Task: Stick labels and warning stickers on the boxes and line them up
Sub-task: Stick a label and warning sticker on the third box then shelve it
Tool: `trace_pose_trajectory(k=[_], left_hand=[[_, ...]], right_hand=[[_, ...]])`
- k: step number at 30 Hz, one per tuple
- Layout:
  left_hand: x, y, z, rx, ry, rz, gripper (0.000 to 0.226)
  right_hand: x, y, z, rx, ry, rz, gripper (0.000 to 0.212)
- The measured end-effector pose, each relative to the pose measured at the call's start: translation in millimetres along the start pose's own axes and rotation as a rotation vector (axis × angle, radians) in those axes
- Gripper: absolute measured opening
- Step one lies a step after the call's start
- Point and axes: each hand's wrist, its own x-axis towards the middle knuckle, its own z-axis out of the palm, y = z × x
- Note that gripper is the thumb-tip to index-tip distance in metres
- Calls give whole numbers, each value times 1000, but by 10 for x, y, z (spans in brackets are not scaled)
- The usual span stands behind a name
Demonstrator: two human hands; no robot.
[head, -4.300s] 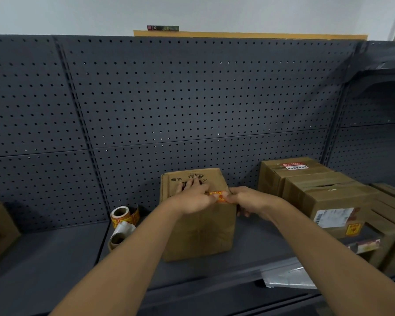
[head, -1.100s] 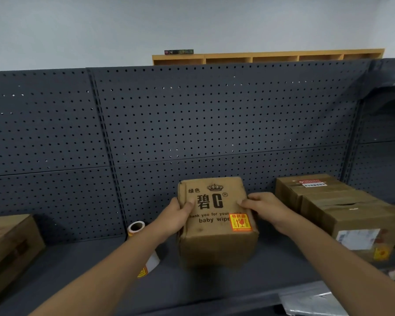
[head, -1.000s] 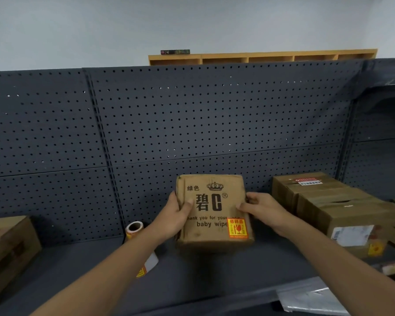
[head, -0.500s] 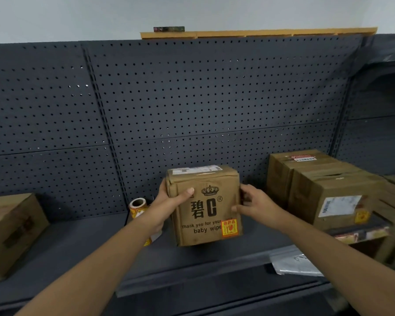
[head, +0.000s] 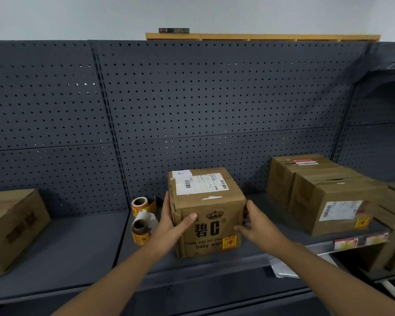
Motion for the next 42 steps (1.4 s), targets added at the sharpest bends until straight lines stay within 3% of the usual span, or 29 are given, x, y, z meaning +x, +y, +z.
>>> trace_pose_trajectory(k=[5,9,12,18,24,26,31,34,42], left_hand=[[46,63,-157,58,-83,-11,113],[85,107,-384,109,-144,-46,125],[160,250,-429,5,-25,-106,116],[570,432,-393,-127,257,-154,86],[677,439,-229,-142,273,-309,91],[712,387,-195,-203,260,-343,77],[732,296,-143,-353,197,-370,44],[734,365,-79,-371,201,-357,32],[1024,440,272,-324,216,-358,37]], right_hand=[[1,-131,-317,149,-275,101,85],[102,-139,-477,203,-172,232,97],[234,-242,-500,300,-60,217,82],[502,-547,-435,254,129,205,55],[785,-498,-292,404,218,329,52],[822,-442,-216,441,191,385,53],[795,-422,-139,548,178,399,27],[805,-440,-154,522,206,382,28],[771,-314,-534,460,173,439,31]])
